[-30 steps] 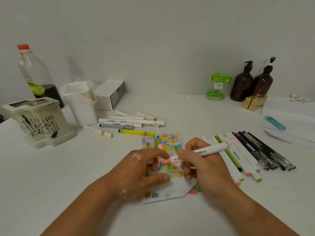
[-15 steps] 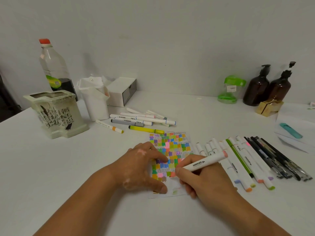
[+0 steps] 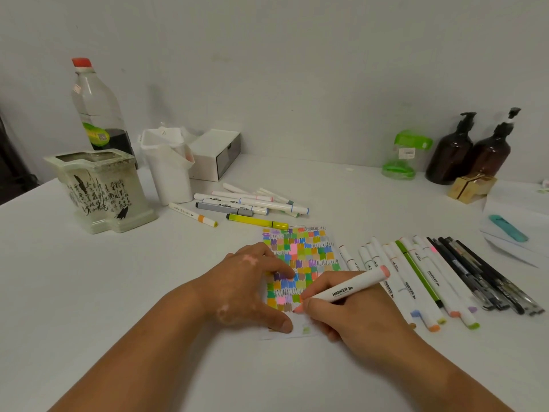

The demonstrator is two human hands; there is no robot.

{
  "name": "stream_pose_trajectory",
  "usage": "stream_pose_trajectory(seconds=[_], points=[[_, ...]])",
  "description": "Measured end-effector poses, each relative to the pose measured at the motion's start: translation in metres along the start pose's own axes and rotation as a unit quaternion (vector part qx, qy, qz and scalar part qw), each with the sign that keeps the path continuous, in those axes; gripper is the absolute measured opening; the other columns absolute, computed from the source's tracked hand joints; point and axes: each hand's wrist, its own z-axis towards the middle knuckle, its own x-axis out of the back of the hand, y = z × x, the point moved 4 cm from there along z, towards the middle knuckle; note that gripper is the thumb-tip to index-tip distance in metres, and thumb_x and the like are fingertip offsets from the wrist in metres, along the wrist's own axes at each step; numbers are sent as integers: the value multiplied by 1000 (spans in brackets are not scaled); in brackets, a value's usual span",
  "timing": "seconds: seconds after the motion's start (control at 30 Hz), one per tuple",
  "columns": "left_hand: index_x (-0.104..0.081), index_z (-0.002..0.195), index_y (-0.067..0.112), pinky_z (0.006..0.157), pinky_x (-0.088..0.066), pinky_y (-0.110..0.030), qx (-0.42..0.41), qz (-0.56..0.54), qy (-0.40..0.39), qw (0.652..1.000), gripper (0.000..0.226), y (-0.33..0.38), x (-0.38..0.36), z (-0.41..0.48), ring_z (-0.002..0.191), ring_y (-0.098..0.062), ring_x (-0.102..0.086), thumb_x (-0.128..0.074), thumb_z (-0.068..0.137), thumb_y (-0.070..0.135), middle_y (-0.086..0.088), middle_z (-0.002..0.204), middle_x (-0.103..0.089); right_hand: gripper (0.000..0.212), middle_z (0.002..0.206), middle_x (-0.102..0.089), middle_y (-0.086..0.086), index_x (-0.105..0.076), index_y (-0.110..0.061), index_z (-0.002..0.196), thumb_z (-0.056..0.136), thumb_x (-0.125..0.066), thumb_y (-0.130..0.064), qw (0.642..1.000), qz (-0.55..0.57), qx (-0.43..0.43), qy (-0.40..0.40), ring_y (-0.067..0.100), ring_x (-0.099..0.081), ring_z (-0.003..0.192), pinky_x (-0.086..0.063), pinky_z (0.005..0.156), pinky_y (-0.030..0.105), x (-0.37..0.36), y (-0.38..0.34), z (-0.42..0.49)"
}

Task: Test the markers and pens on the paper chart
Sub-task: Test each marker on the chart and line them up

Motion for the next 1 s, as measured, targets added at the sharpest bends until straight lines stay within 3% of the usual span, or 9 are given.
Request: stream_pose_trajectory(seconds=[1.0], points=[[-54, 133, 43, 108, -45, -35, 1, -19, -1, 1000, 81, 1, 1, -1, 127, -8, -40, -81, 61, 67, 19, 128, -42, 13, 59, -69, 3, -70, -33, 78, 86, -71, -22, 1000, 6, -12, 26, 10, -62, 46, -51, 49, 18, 3, 5, 3]])
